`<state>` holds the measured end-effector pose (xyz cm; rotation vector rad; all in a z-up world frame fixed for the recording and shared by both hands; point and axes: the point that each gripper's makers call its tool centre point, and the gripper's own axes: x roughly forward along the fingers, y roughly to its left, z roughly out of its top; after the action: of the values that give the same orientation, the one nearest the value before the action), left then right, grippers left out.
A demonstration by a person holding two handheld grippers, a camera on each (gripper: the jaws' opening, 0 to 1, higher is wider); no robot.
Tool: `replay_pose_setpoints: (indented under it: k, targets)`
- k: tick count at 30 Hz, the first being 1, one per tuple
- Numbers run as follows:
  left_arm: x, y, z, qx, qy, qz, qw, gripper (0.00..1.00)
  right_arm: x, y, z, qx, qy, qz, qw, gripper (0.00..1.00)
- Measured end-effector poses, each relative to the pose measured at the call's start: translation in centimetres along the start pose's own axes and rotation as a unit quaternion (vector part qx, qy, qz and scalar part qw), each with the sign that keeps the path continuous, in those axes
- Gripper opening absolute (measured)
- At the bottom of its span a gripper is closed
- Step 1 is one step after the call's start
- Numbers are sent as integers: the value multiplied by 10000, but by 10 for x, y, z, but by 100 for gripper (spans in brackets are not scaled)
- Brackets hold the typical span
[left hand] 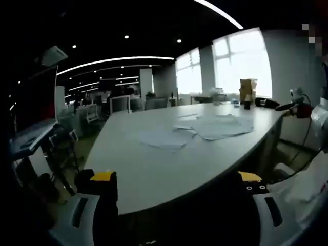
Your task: Organize the stack of printing papers by aligning and flattening the scattered papers on the table
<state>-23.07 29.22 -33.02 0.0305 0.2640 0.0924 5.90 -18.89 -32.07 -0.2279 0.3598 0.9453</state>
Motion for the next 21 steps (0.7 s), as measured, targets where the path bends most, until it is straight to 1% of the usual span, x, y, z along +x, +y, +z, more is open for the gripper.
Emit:
replay_pose_setpoints:
  k: [8,21]
  targets:
    - [1,-2,-1,-6,10,-20,10000,97,1,2,-1,-2,16,21,10000,90]
    - [3,-1,-4,-58,69,-27,10000,97,5,0,-1,28,37,18,10000,90]
